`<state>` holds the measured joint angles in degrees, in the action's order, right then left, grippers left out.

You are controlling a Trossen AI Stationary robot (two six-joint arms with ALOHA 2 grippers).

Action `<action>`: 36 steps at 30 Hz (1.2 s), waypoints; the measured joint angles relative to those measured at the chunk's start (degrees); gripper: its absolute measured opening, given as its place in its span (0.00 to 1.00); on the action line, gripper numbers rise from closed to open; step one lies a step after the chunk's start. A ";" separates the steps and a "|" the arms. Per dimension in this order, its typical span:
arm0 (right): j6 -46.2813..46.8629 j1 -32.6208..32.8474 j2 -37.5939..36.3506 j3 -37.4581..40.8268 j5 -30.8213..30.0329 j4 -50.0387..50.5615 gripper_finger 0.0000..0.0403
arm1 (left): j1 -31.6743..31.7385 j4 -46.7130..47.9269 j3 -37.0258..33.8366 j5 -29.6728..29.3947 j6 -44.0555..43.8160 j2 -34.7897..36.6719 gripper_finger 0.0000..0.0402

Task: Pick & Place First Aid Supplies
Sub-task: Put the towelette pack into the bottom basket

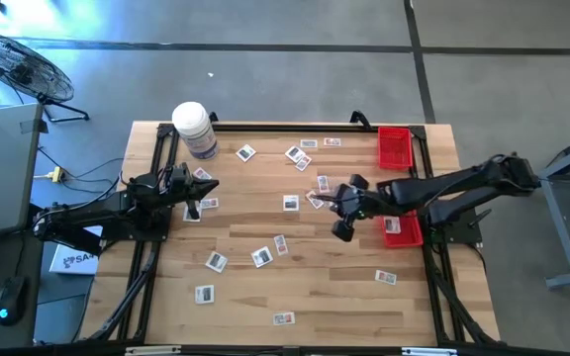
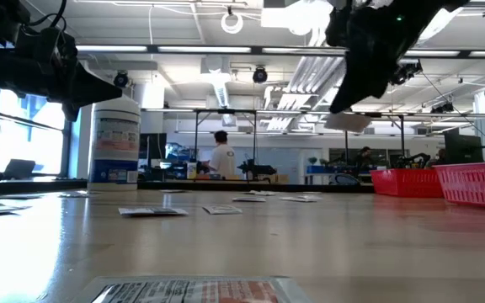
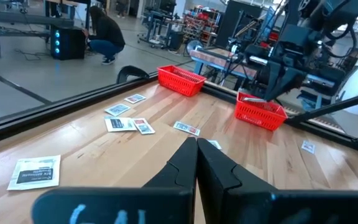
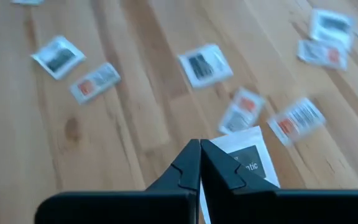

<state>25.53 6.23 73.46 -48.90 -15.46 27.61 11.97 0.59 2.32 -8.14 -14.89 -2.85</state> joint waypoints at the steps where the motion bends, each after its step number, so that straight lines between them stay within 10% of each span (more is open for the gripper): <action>1: 2.28 0.43 -0.82 0.02 -1.37 2.21 0.00 | 0.00 -0.01 0.01 0.00 0.00 -0.01 0.00; 17: 55.40 8.72 -7.90 3.32 -3.98 42.18 0.00 | 0.00 0.00 -0.01 0.00 0.00 0.00 0.00; 36: 58.04 8.78 -7.85 12.13 -0.14 35.32 0.01 | 0.00 -0.01 0.01 -0.02 0.01 0.00 0.00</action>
<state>83.57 15.00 65.60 -36.77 -15.60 62.93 11.97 0.58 2.33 -8.16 -14.87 -2.86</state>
